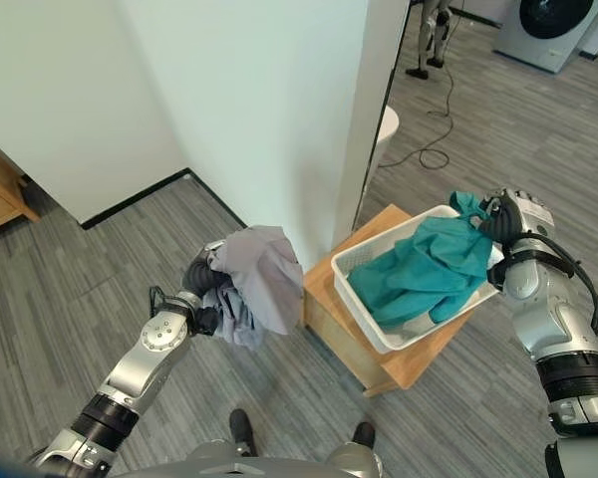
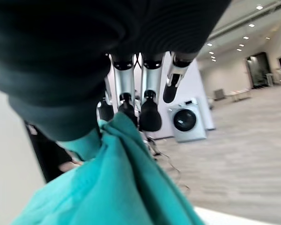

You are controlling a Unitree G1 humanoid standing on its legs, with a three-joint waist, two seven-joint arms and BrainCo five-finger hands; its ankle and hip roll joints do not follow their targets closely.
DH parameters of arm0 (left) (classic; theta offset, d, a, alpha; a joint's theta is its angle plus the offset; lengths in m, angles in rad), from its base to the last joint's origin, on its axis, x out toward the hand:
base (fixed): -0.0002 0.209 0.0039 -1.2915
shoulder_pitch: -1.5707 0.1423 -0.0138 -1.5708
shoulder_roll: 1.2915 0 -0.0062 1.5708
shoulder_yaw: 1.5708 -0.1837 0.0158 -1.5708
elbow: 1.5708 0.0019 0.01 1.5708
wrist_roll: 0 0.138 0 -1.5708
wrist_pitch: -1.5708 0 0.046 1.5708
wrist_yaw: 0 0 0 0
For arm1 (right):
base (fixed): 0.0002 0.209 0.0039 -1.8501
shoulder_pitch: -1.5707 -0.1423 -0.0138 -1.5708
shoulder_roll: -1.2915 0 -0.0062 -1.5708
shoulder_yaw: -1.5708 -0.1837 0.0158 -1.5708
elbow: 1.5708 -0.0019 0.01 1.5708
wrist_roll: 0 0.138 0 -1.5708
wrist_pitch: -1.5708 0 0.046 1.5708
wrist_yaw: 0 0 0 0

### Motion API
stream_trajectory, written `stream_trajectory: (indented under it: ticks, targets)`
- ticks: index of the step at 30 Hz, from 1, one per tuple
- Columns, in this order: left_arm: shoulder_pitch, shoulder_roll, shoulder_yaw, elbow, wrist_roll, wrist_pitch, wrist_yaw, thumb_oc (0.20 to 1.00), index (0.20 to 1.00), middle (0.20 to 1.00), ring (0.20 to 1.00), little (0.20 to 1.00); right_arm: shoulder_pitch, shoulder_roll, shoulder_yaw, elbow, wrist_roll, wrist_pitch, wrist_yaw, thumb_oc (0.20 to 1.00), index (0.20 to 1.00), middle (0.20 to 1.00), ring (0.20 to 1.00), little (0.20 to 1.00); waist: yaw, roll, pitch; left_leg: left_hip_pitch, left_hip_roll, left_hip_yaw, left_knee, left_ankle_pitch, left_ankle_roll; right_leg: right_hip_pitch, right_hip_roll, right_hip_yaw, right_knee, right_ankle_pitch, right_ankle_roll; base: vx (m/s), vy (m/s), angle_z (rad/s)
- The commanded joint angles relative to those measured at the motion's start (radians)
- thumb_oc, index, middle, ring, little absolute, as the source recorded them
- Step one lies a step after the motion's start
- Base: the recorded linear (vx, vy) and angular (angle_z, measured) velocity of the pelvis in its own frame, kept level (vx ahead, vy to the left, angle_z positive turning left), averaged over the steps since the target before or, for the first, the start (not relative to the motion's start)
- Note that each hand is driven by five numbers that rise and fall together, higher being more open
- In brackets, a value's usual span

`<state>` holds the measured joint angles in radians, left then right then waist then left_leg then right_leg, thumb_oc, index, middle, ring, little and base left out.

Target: Pick up bed clothes into laundry basket.

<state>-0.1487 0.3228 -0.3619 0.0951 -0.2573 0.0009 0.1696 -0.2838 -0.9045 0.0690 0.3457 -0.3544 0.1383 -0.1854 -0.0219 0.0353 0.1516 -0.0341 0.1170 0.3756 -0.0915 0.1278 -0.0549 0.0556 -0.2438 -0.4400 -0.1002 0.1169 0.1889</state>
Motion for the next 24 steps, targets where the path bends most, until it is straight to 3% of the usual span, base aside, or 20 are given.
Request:
stream_trajectory:
  ticks: [1, 7, 8, 13, 15, 24]
  targets:
    - [-0.081, -0.002, 0.006, -0.057, 0.028, -0.071, -0.008, 0.2, 0.2, 0.2, 0.2, 0.2, -0.168, -0.022, 0.031, -0.006, -0.031, -0.009, -0.017, 0.2, 0.2, 0.2, 0.2, 0.2, 0.042, -0.044, 0.05, 0.026, 0.08, -0.013, 0.004, -0.042, -0.097, -0.032, -0.051, 0.003, 0.013, -0.014, 0.04, -0.06, -0.006, -0.03]
    - [-0.083, 0.019, -0.005, -0.052, 0.014, -0.09, -0.011, 0.2, 0.2, 0.2, 0.2, 0.2, -0.264, 0.008, 0.09, 0.133, 0.014, -0.003, -0.04, 0.2, 0.2, 0.2, 0.2, 0.2, 0.061, -0.035, 0.102, -0.052, 0.086, -0.026, 0.004, -0.009, -0.106, -0.105, -0.051, 0.007, 0.013, 0.001, 0.04, -0.09, -0.013, -0.02]
    - [-0.088, 0.019, -0.004, -0.044, 0.013, -0.093, -0.008, 0.2, 0.2, 0.2, 0.2, 0.2, -0.288, 0.013, 0.106, 0.155, 0.026, -0.007, -0.052, 1.0, 1.0, 1.0, 1.0, 1.0, 0.061, -0.032, 0.103, -0.068, 0.09, -0.029, 0.004, -0.008, -0.11, -0.12, -0.049, 0.007, 0.013, -0.002, 0.04, -0.11, -0.014, 0.04]
    - [-0.09, 0.019, 0.021, -0.018, 0.016, -0.099, -0.003, 0.2, 0.2, 0.2, 0.2, 0.2, -0.283, 0.03, 0.116, 0.123, 0.036, -0.019, -0.051, 1.0, 1.0, 1.0, 1.0, 1.0, 0.058, -0.025, 0.099, -0.081, 0.098, -0.024, 0.004, -0.005, -0.116, -0.135, -0.045, 0.008, 0.013, -0.004, 0.041, -0.01, -0.01, 0.07]
    - [-0.076, 0.009, 0.044, -0.022, 0.021, -0.096, -0.001, 0.2, 0.2, 0.2, 0.2, 0.2, -0.162, 0.046, 0.045, -0.023, 0.002, -0.036, -0.048, 1.0, 1.0, 1.0, 1.0, 1.0, 0.041, -0.022, 0.068, -0.049, 0.095, -0.019, 0.004, -0.017, -0.112, -0.104, -0.04, 0.015, 0.013, -0.014, 0.041, 0.08, -0.031, 0.04]
    - [-0.103, -0.009, 0.029, -0.058, 0.062, -0.093, 0.005, 0.2, 0.2, 0.2, 0.2, 0.2, 0.065, 0.086, -0.115, -0.188, 0.041, -0.085, -0.042, 1.0, 1.0, 1.0, 1.0, 1.0, 0.003, -0.015, 0.02, 0.039, 0.082, 0.003, 0.004, -0.047, -0.098, -0.037, -0.036, 0.028, 0.013, -0.025, 0.038, 0.04, -0.013, -0.07]
